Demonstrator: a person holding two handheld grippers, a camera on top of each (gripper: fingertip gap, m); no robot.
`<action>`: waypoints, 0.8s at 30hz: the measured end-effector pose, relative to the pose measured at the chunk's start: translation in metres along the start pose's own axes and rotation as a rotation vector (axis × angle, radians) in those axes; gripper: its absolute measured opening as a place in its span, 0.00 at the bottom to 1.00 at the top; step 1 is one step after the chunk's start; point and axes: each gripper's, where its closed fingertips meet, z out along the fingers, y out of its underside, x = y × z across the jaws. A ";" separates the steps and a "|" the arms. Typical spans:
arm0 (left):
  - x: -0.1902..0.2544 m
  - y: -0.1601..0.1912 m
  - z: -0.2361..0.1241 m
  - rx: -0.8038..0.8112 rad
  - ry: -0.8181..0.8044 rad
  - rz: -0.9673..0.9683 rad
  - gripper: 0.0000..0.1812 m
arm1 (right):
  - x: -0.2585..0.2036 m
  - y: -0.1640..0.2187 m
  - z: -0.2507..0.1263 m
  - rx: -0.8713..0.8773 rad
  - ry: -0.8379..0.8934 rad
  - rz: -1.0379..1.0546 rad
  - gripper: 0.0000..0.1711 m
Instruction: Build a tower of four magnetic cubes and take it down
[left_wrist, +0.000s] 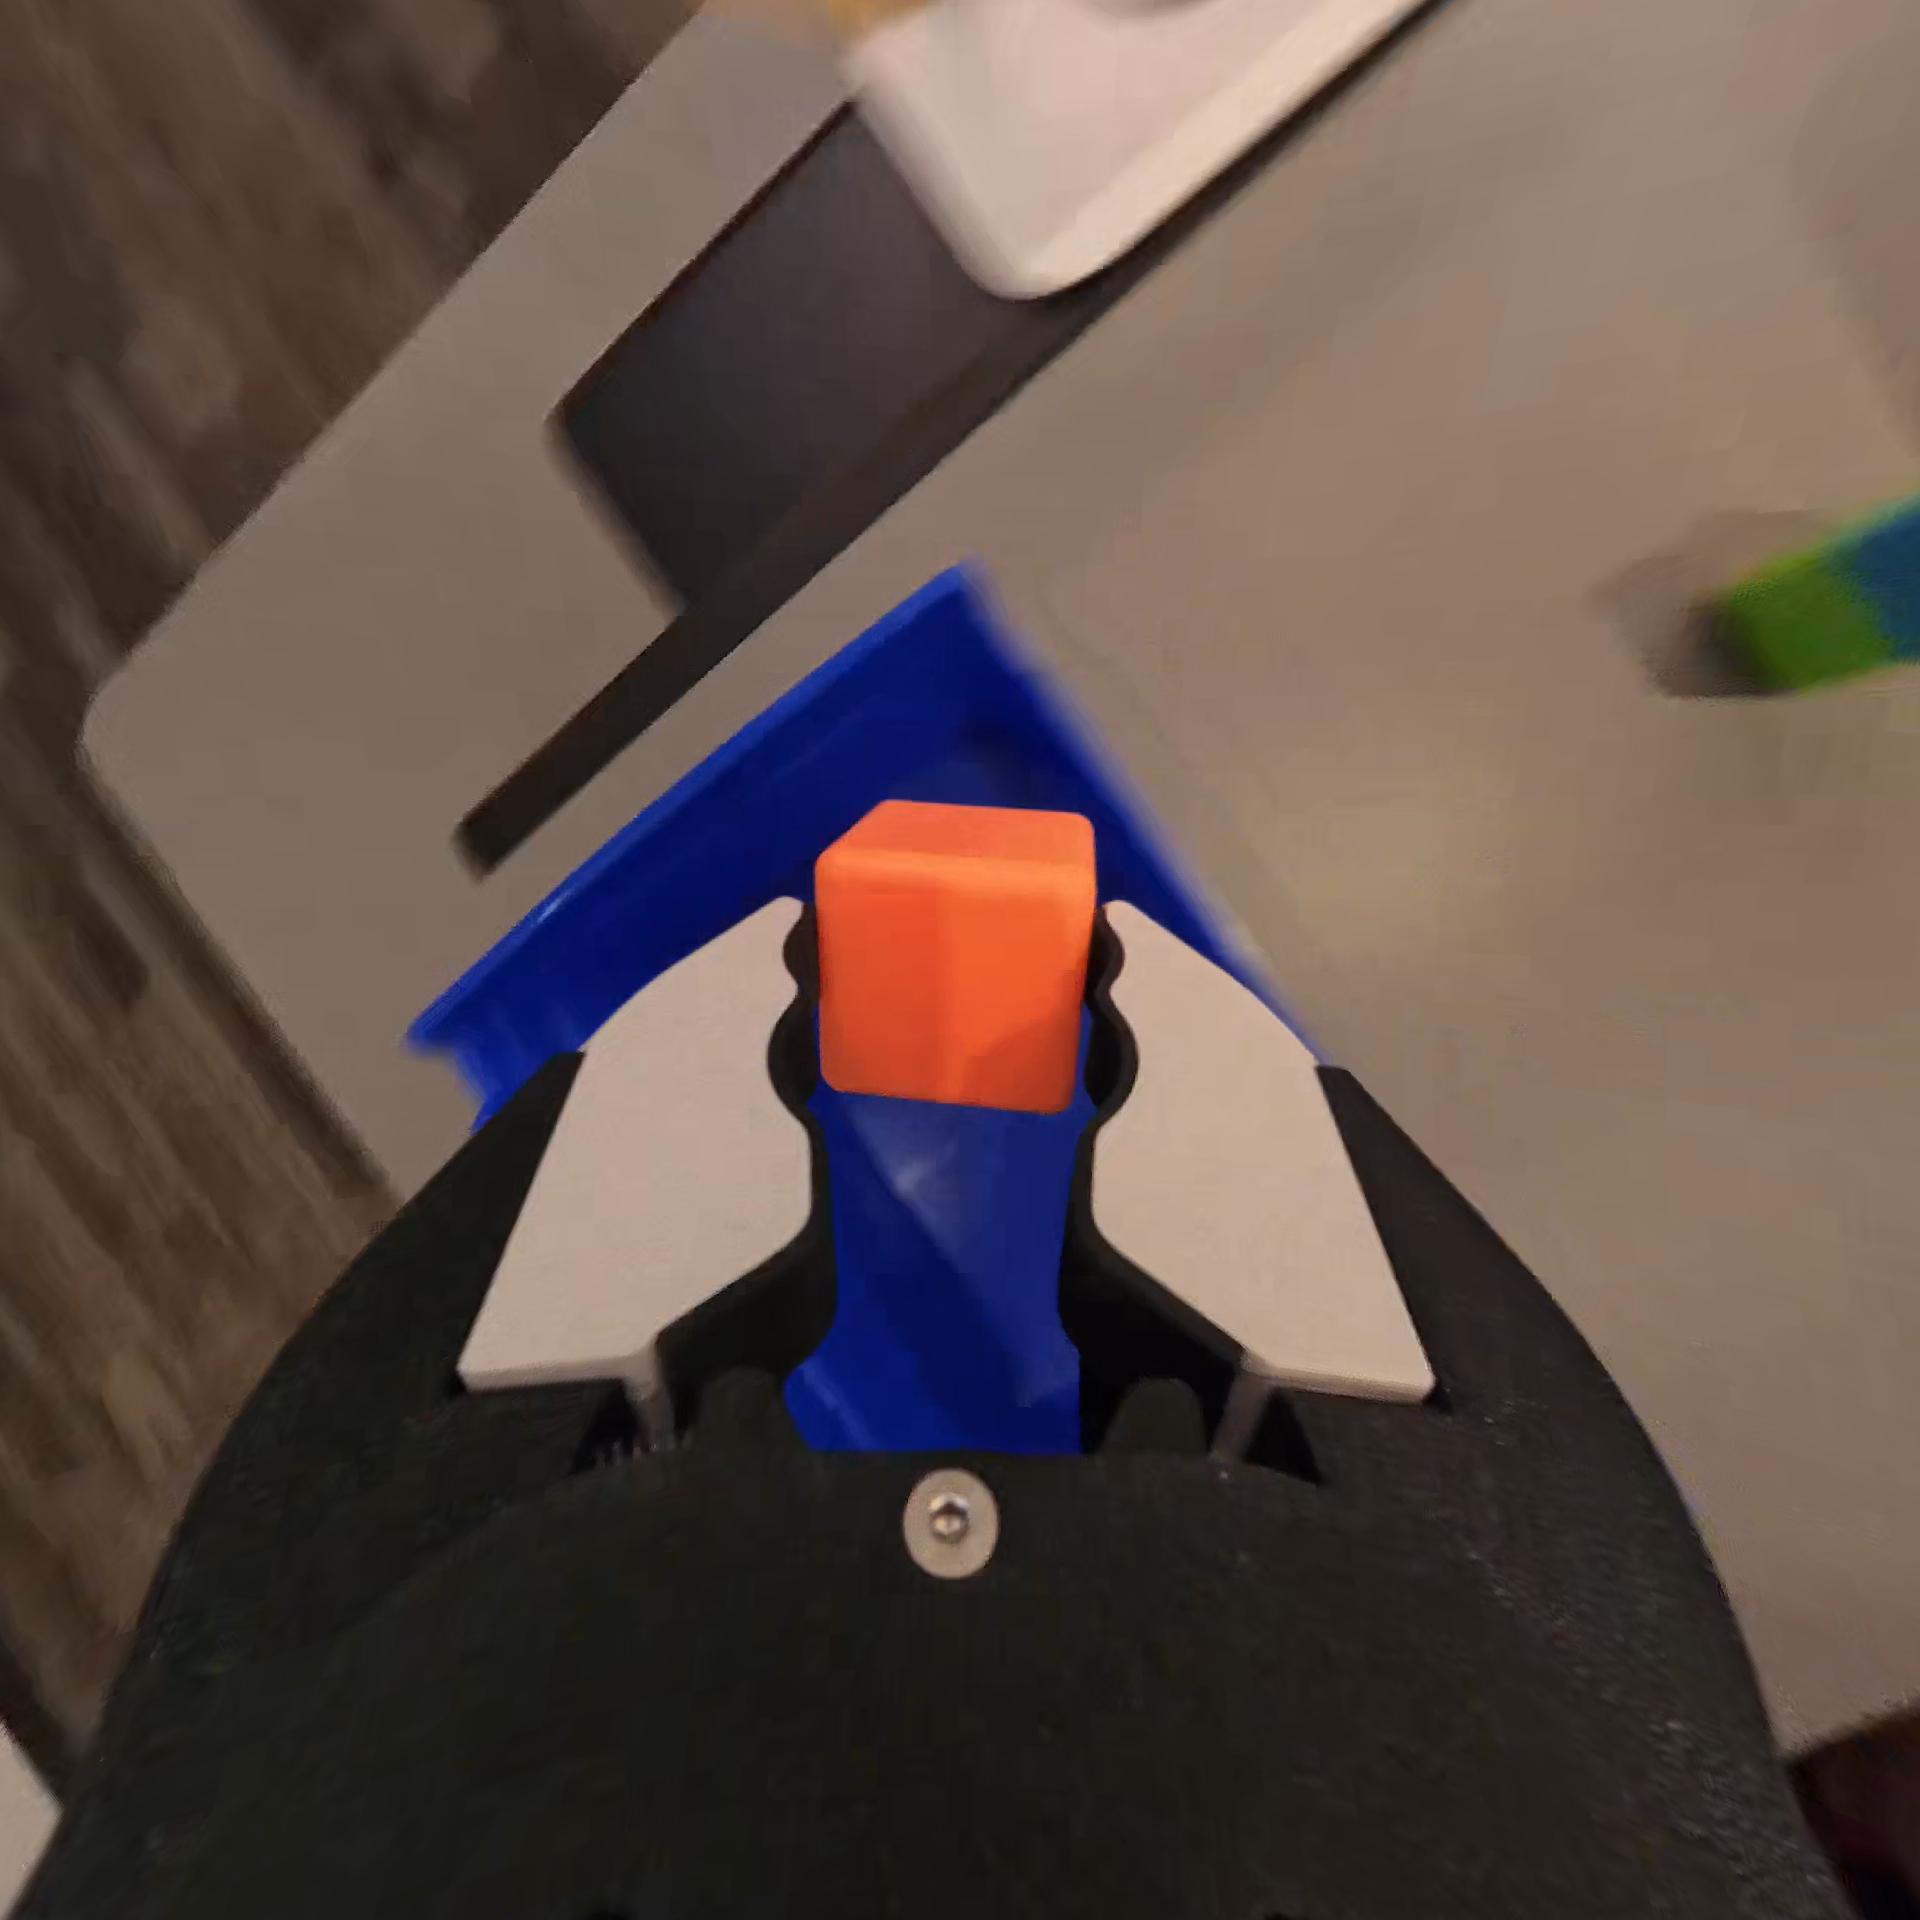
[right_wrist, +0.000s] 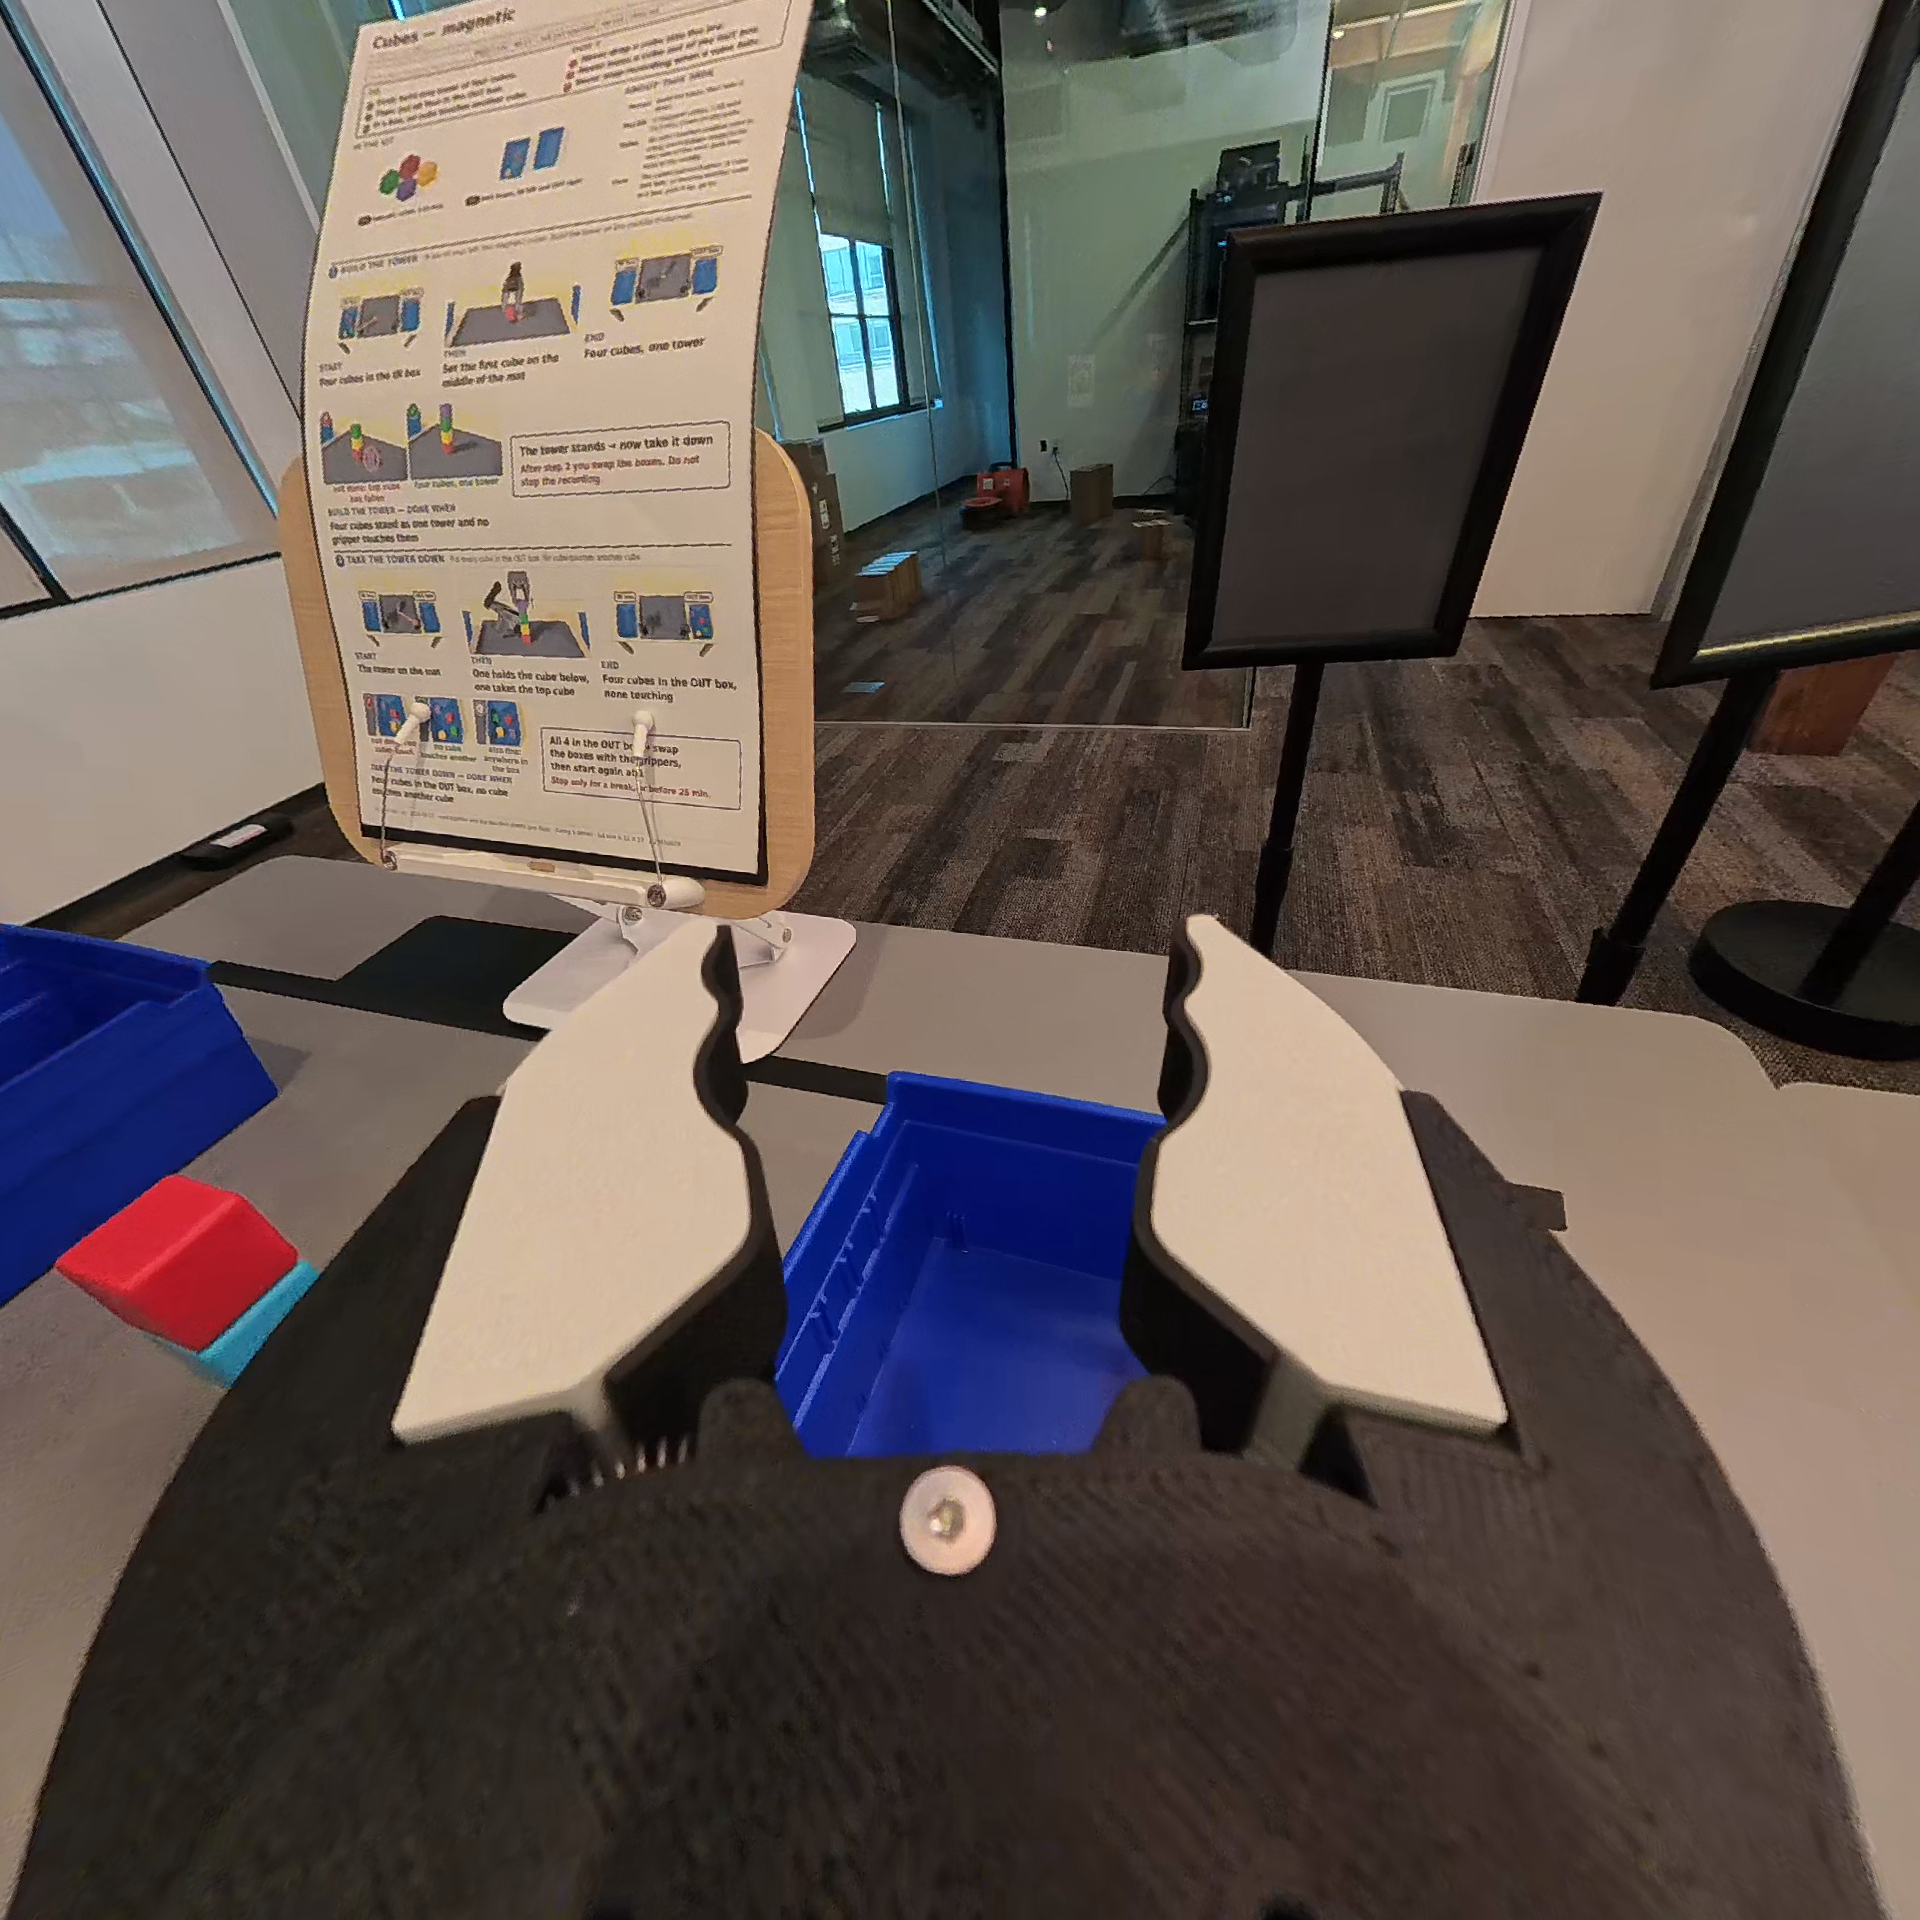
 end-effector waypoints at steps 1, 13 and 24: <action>0.031 -0.015 -0.008 0.032 0.078 0.093 0.27 | -0.001 0.001 0.001 -0.004 0.000 -0.005 0.47; 0.232 -0.084 0.004 0.083 0.345 0.737 0.27 | -0.011 -0.003 -0.001 0.006 -0.028 -0.034 0.47; 0.241 -0.088 0.022 -0.007 0.293 0.852 0.27 | -0.010 -0.004 -0.002 0.013 -0.042 -0.023 0.47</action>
